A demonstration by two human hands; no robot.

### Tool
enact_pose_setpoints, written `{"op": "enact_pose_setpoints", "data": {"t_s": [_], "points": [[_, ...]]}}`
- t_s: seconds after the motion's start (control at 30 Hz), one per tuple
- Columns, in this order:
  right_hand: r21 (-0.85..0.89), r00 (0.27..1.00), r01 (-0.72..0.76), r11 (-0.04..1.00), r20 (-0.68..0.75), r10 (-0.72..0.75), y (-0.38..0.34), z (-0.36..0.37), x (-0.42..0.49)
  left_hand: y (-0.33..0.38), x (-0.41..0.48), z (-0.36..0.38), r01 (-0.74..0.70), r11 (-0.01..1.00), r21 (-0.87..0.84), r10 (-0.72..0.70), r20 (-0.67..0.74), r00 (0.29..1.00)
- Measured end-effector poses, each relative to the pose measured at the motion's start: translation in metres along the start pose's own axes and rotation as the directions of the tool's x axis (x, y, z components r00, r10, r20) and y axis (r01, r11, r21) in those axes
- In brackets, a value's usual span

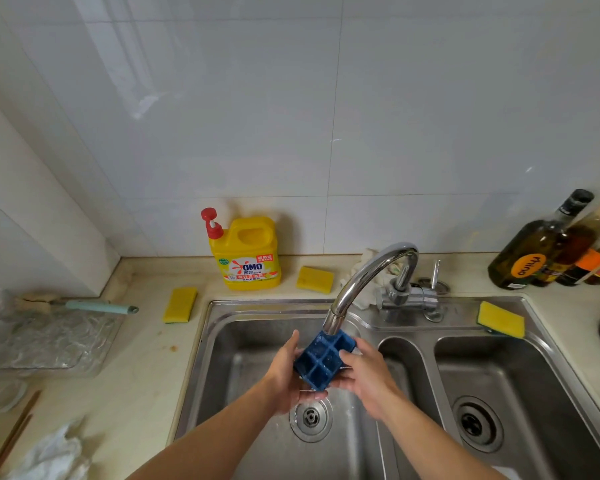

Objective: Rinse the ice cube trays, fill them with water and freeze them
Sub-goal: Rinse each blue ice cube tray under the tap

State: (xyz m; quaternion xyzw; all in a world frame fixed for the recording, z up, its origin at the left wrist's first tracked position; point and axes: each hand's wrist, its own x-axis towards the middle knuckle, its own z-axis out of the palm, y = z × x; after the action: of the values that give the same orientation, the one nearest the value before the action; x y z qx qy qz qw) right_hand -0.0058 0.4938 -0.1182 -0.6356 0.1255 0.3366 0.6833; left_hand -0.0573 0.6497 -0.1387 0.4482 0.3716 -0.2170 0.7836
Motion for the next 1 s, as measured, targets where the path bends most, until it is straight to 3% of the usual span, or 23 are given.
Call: {"op": "enact_pose_setpoints", "data": {"t_s": [0.13, 0.23, 0.4, 0.57, 0.67, 0.83, 1.0], "points": [[-0.065, 0.999, 0.022, 0.998, 0.052, -0.018, -0.007, -0.014, -0.005, 0.002, 0.004, 0.008, 0.039, 0.999, 0.007, -0.039, 0.084, 0.996], [-0.234, 0.996, 0.07, 0.97, 0.064, -0.056, -0.011, -0.022, -0.005, 0.002, 0.007, 0.02, 0.059, 0.997, 0.04, -0.063, 0.1, 0.993], [-0.617, 0.988, 0.138, 0.775, 0.029, -0.152, -0.02, -0.046, 0.003, -0.001, 0.017, 0.03, 0.024, 0.998, 0.056, -0.025, 0.02, 0.999], [-0.661, 0.922, 0.155, 0.735, -0.171, -0.348, -0.052, -0.095, 0.022, 0.002, 0.029, 0.034, -0.053, 0.997, -0.063, 0.043, -0.152, 0.987], [-0.668, 0.872, 0.183, 0.722, -0.228, -0.433, -0.083, -0.12, 0.04, 0.006, 0.034, 0.038, -0.094, 0.996, -0.001, 0.092, -0.209, 0.974], [-0.664, 0.864, 0.174, 0.727, -0.252, -0.437, -0.121, -0.148, 0.072, 0.004, 0.036, 0.05, -0.112, 0.993, 0.036, 0.117, -0.234, 0.965], [-0.594, 0.876, 0.171, 0.786, -0.274, -0.398, -0.139, -0.153, 0.101, -0.002, 0.032, 0.058, -0.111, 0.992, -0.064, 0.091, -0.26, 0.961]]}}
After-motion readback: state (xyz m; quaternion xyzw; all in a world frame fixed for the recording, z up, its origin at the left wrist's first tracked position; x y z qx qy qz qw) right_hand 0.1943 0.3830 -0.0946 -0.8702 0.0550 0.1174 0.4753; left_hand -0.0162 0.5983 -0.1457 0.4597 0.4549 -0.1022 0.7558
